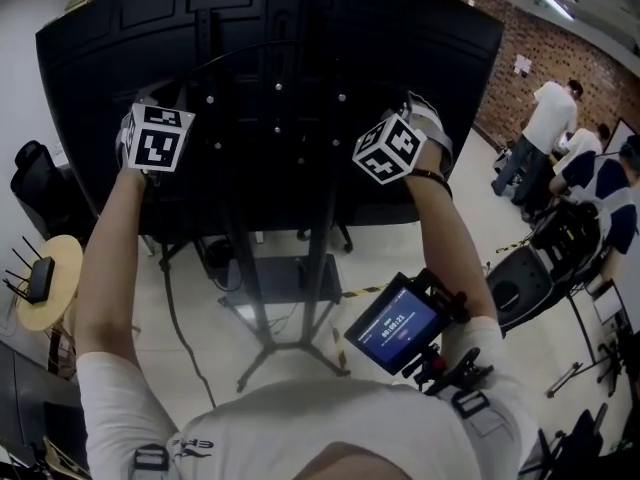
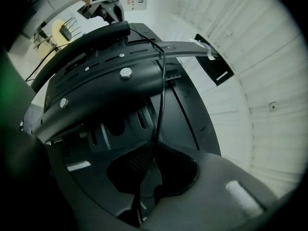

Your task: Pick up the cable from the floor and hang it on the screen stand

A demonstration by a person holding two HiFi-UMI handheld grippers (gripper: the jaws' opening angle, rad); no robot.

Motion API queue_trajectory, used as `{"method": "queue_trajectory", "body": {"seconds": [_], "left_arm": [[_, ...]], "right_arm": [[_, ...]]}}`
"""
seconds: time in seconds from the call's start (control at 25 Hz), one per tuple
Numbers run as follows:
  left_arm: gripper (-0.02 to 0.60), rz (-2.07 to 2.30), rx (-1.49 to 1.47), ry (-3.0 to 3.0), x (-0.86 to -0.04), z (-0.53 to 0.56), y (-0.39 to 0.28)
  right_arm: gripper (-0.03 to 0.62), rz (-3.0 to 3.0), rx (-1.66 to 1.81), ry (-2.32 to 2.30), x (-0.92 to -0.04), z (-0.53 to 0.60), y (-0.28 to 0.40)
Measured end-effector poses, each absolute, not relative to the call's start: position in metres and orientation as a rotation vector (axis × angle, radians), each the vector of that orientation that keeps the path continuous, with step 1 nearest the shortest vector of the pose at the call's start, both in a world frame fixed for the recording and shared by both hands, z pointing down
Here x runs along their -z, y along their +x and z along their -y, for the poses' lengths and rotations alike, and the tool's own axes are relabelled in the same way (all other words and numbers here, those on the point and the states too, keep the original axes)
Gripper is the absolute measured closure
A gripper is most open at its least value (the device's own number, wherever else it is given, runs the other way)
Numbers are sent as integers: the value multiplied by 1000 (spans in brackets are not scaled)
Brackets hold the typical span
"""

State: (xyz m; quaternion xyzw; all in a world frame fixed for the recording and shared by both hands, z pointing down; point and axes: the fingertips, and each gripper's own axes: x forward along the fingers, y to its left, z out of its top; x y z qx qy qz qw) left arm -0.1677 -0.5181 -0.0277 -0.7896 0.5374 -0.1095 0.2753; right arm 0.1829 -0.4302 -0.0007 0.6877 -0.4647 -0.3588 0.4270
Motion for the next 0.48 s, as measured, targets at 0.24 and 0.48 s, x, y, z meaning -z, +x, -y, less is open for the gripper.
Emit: {"method": "queue_trajectory", "body": {"seconds": [0.24,0.48], "left_arm": [[572,-1422,334,-2132,14,513,-168],[572,-1420,306,-2140,15,503,-171]], "right_arm": [[572,1090,914,1586,-14,429,172],[572,1142,931,1599,-15,417,165]]}}
